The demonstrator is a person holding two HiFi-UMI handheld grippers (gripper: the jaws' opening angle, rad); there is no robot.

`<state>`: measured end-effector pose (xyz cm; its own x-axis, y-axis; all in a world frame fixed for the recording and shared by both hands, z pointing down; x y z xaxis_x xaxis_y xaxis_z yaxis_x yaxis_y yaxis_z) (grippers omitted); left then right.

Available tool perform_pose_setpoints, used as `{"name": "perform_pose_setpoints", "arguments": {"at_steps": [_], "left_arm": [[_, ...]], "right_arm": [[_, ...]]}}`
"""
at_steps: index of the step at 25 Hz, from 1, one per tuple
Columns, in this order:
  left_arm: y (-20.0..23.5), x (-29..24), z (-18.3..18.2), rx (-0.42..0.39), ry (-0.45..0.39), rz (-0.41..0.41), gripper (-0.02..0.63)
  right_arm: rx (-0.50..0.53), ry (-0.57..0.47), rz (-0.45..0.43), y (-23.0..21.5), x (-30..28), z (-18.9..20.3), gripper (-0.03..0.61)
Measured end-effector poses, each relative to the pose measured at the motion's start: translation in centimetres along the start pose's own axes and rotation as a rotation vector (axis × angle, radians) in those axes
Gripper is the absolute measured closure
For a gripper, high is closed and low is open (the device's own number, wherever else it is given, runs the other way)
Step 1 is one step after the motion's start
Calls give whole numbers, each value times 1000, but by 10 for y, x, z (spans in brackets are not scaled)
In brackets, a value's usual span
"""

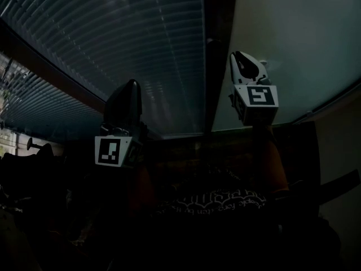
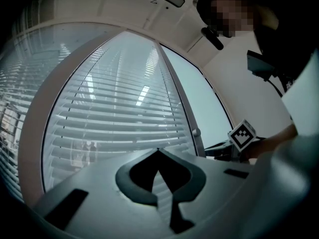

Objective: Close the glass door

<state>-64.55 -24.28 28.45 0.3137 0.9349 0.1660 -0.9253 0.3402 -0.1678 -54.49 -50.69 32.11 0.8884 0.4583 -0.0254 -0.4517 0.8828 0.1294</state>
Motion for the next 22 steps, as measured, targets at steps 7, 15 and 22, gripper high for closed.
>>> {"name": "perform_pose_setpoints", "arguments": {"at_steps": [7,15,22], "left_arm": [[1,-4,-1,0,0,10,612],[1,4,-2,-3,-6,17,612],[4,15,-5,5,-12,30,612]], "right_arm": [[0,6,5,0,-2,-1,540],[-7,27,5,2,2,0,538],[-1,12,36,4,15,-10,538]]}}
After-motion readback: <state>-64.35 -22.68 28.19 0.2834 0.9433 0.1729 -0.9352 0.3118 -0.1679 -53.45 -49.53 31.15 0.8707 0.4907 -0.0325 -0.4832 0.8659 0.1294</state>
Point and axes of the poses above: the fingertips, and each gripper's own axes: x backward along the fingers, y to its left, z out of its underside, the point moved 3 cm from there along x, backward along the fingers, and after that the axes turned 6 degrees about z, right-handed, at the moved point
